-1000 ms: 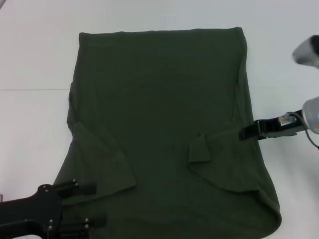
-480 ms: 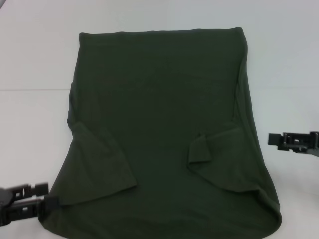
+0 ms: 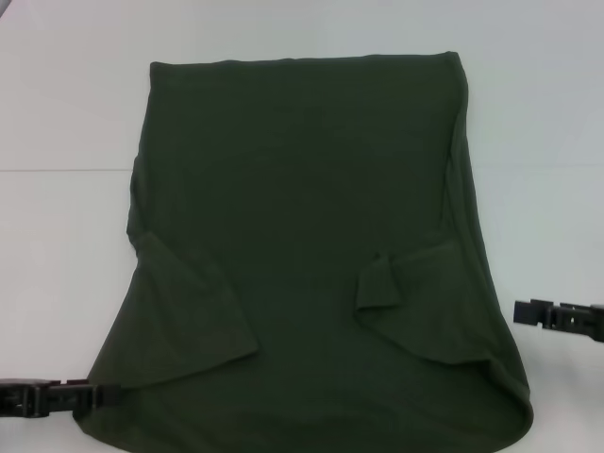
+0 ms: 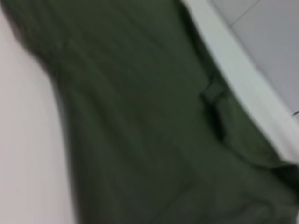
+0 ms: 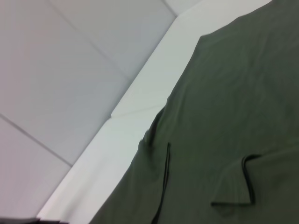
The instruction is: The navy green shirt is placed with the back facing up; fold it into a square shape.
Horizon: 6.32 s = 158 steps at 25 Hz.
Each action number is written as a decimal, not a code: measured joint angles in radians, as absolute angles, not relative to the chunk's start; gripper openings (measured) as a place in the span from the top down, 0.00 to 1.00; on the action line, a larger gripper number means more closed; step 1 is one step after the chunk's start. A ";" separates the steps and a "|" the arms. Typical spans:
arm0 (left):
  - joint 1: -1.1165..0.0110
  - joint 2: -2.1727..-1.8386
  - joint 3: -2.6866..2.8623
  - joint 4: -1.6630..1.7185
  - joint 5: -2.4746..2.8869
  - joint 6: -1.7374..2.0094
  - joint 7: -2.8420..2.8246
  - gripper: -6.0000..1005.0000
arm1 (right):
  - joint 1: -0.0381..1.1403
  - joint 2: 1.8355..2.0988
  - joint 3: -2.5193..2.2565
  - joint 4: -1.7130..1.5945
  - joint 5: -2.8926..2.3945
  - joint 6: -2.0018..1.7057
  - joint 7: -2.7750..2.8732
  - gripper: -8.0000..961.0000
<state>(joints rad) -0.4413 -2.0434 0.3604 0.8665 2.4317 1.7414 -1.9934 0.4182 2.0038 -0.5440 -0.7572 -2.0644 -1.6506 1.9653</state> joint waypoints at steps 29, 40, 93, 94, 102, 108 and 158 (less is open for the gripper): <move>-0.516 -2.038 0.489 0.863 2.612 1.549 -2.067 0.16 | 0.440 2.000 -0.553 -0.727 -2.181 -1.630 1.901 0.26; -0.522 -2.046 0.516 0.851 2.615 1.534 -2.068 0.17 | 0.440 2.002 -0.555 -0.727 -2.181 -1.635 1.901 0.26; -0.548 -2.051 0.531 0.844 2.593 1.574 -2.055 0.97 | 0.535 1.980 -0.682 -0.930 -2.354 -1.684 2.275 0.27; -0.548 -2.051 0.531 0.845 2.593 1.579 -2.054 0.97 | 0.545 1.983 -0.702 -0.981 -2.395 -1.689 2.332 0.27; -0.541 -2.052 0.528 0.847 2.566 1.585 -2.042 0.97 | 0.694 2.015 -0.803 -1.165 -2.660 -1.779 2.560 0.27; -0.539 -2.051 0.528 0.843 2.566 1.587 -2.039 0.97 | 0.727 2.066 -0.905 -1.172 -2.731 -1.727 2.569 0.27; -0.530 -2.058 0.537 0.839 2.569 1.581 -2.039 0.97 | 0.709 2.098 -1.386 -1.089 -2.793 -1.469 2.672 0.52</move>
